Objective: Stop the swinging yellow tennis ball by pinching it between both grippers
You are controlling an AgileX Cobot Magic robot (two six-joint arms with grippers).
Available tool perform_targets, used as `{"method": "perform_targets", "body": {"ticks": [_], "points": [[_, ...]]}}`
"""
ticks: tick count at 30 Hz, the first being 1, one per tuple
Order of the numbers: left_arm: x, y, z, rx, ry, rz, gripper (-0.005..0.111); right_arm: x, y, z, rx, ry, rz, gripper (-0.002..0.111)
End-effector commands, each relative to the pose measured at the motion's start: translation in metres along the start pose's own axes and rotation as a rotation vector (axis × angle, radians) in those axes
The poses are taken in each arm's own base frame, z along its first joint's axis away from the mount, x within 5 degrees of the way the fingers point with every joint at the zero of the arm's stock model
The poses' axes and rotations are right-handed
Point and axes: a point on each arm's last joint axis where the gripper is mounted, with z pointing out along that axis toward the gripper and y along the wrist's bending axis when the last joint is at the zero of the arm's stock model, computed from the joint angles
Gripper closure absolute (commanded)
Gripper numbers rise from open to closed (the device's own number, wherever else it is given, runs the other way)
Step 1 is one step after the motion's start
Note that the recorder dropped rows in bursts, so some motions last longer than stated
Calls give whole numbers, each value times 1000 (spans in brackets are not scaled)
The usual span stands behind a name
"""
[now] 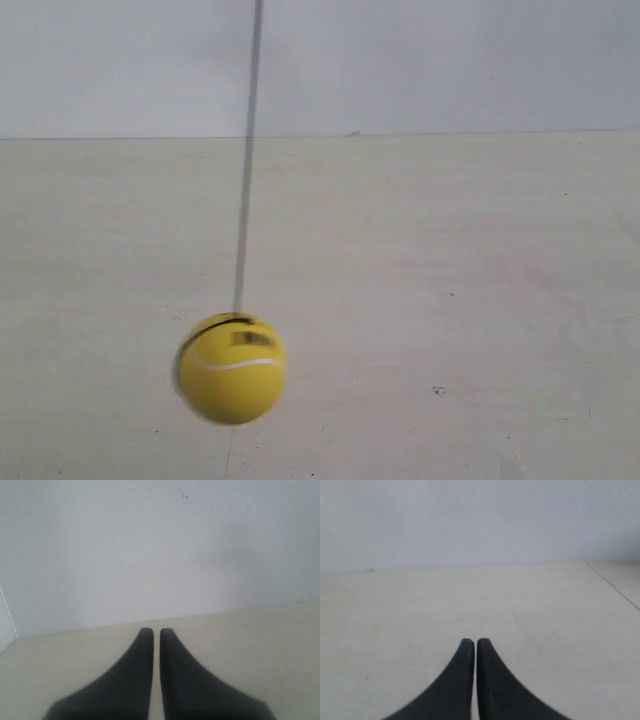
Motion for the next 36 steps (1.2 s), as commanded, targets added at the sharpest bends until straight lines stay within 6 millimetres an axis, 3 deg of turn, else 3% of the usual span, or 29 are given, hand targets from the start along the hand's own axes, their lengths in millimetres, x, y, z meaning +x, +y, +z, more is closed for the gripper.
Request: {"method": "perform_targets", "body": {"ticks": [1,4,7,14,20,22,23,27,28,30,33,35,36], "points": [[-10,0,-1,1,-117,-100,102,-12,1,-1,-27,-136,170,108],[-17,1,-2,11,-203,-195,102,-18,2,-2,-49,-192,289,108],[-24,1,-4,29,-275,-299,102,-20,2,-3,-57,-220,299,108],[-29,1,-5,72,-333,-509,102,-23,2,-3,-83,-247,442,108],[-51,-8,-16,189,-586,-293,102,-46,11,-13,-225,-501,360,108],[-68,-9,-16,220,-631,-279,102,-54,19,-18,-315,-556,312,108],[-87,-6,-10,221,-623,-286,102,-71,24,-24,-382,-585,316,108],[-119,-7,21,273,-505,-303,102,-101,27,-33,-406,-627,289,108],[-129,-14,45,370,-394,-281,102,-115,27,-33,-393,-626,283,108],[-132,-26,66,494,-278,-231,102,-124,28,-26,-373,-591,254,108],[-126,-43,101,708,-97,-221,102,-128,31,1,-355,-466,173,108],[-120,-51,117,820,-37,-207,102,-121,31,23,-340,-362,172,108],[-111,-57,127,890,7,-210,102,-111,31,44,-324,-264,165,108]]}}
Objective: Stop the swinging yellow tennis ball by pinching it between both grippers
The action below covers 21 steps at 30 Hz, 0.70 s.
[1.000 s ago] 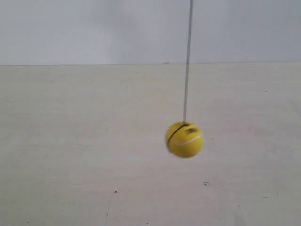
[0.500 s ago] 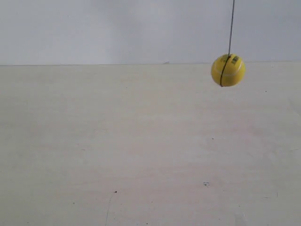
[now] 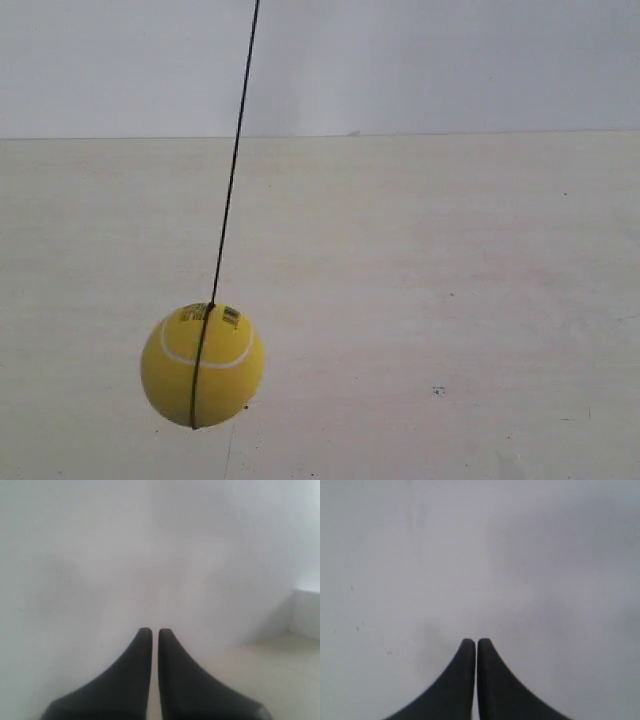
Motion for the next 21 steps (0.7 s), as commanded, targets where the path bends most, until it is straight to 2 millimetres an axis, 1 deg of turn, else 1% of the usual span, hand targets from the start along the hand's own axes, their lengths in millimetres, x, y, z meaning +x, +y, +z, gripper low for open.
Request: {"method": "perform_targets", "body": {"ticks": [1,2,3,4,7,8,10,12,13,14,16,18,21], "points": [[29,7,31,235,175,-71,102,44,-24,35,69,277,-4,108],[40,12,37,247,221,-88,102,65,-32,47,60,369,-19,108],[47,15,39,250,251,-87,102,80,-37,53,41,435,-33,108],[60,19,44,259,303,-98,102,103,-40,61,-18,514,-40,108],[77,26,51,276,347,-116,102,136,-46,70,-97,588,-10,108],[87,29,54,306,360,-107,102,152,-49,72,-133,618,-14,108],[98,30,58,354,365,-106,102,168,-52,73,-168,639,-8,108],[116,34,63,396,381,-129,102,183,-55,76,-195,656,18,108],[121,36,64,402,388,-129,102,186,-56,77,-199,662,21,108],[131,39,66,402,400,-146,102,189,-57,77,-202,677,25,108],[142,43,71,406,418,-164,102,190,-54,75,-235,691,12,108],[153,38,78,447,449,-181,102,192,-51,73,-276,717,1,108],[169,20,88,570,504,-163,102,193,-48,71,-320,743,3,108]]}}
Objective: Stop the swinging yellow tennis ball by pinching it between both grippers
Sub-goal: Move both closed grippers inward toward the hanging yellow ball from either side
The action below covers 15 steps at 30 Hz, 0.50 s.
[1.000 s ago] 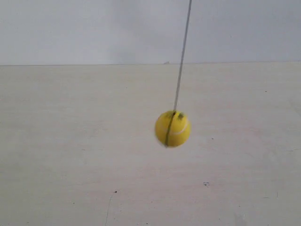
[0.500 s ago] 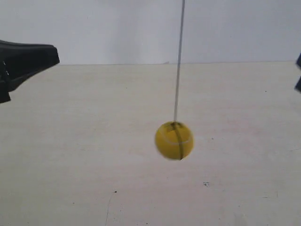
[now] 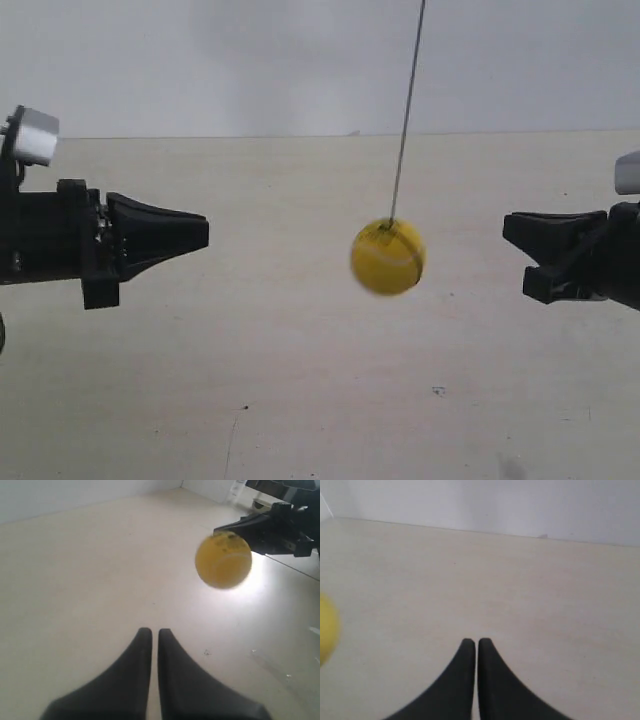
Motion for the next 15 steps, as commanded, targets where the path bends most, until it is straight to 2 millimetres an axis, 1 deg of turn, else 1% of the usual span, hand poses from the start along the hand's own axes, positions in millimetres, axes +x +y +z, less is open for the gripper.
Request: {"method": "perform_targets", "body": {"ticks": [1,3,9,15], "points": [[7,-12,24,135,65,52,102,1,6,2,-58,17,-22,108],[8,-18,30,174,84,70,102,2,15,5,-95,23,-45,108],[8,-19,31,180,85,73,102,4,34,12,-177,37,-127,108],[7,-20,31,188,80,68,102,1,41,16,-209,25,-147,108]]}}
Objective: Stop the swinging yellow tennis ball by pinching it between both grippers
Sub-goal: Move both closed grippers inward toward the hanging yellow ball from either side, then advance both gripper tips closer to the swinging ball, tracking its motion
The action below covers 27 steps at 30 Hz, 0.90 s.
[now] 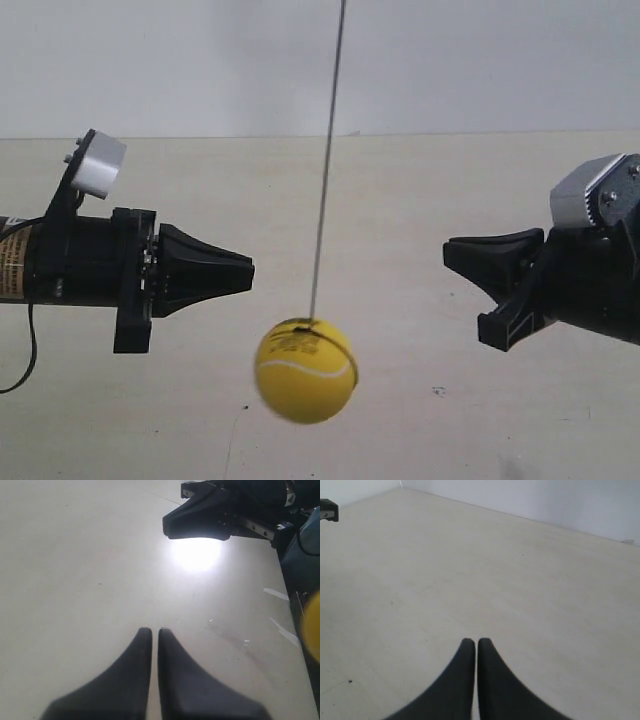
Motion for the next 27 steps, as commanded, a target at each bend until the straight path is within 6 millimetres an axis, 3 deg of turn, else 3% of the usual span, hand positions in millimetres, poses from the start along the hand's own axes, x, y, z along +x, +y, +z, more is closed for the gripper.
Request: {"method": "perform_targets", "body": {"ticks": [1,17,27], "points": [[-3,-2,2,28,-16,10,102,-2,2,2,-12,-15,-20,108],[-7,-3,1,33,-65,15,102,-4,3,2,-24,-37,-20,108],[-5,-17,21,74,1,78,102,-5,4,2,-34,-44,-23,108]]}}
